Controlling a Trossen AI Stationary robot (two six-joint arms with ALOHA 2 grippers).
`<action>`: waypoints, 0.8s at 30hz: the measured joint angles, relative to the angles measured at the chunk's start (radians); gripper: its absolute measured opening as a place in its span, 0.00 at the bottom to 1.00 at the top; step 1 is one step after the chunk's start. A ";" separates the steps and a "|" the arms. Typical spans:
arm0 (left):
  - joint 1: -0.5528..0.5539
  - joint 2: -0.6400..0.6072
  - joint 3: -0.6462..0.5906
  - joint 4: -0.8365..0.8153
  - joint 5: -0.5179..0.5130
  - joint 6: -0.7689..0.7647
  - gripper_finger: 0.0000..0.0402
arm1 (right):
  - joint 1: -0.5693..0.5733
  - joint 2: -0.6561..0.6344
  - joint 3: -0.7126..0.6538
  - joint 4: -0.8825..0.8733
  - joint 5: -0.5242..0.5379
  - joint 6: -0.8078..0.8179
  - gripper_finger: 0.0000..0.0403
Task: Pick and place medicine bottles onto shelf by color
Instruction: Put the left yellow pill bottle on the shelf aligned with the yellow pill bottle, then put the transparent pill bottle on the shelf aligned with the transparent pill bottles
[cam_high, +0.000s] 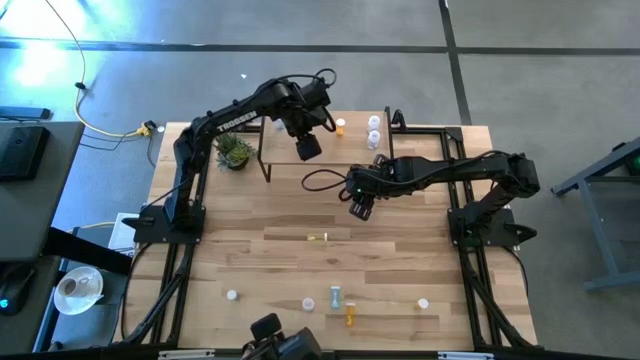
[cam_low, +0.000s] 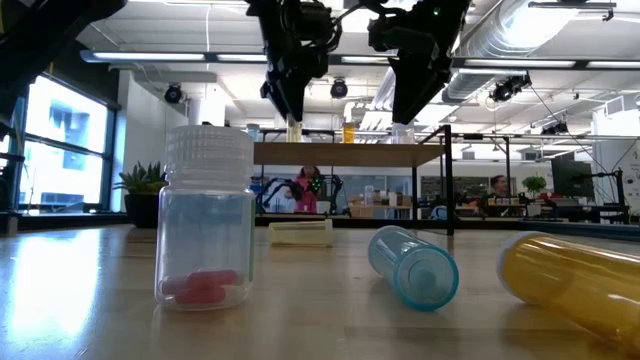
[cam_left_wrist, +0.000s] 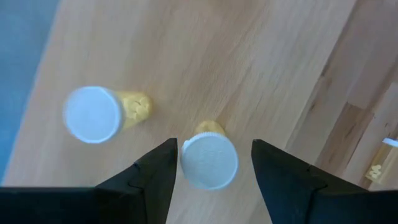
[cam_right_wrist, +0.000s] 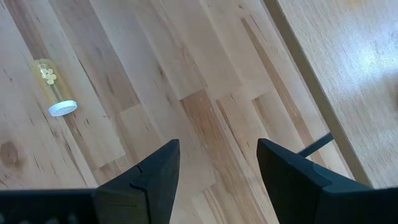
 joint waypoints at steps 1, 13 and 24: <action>0.000 0.000 0.015 -0.006 0.000 0.002 0.49 | 0.000 0.000 0.000 0.000 0.000 0.000 0.51; -0.006 -0.028 0.180 -0.169 0.000 0.033 0.49 | 0.000 0.000 0.000 -0.004 -0.010 0.000 0.51; -0.100 -0.231 -0.053 -0.055 0.004 0.026 0.49 | 0.020 0.000 0.000 -0.003 -0.072 0.026 0.51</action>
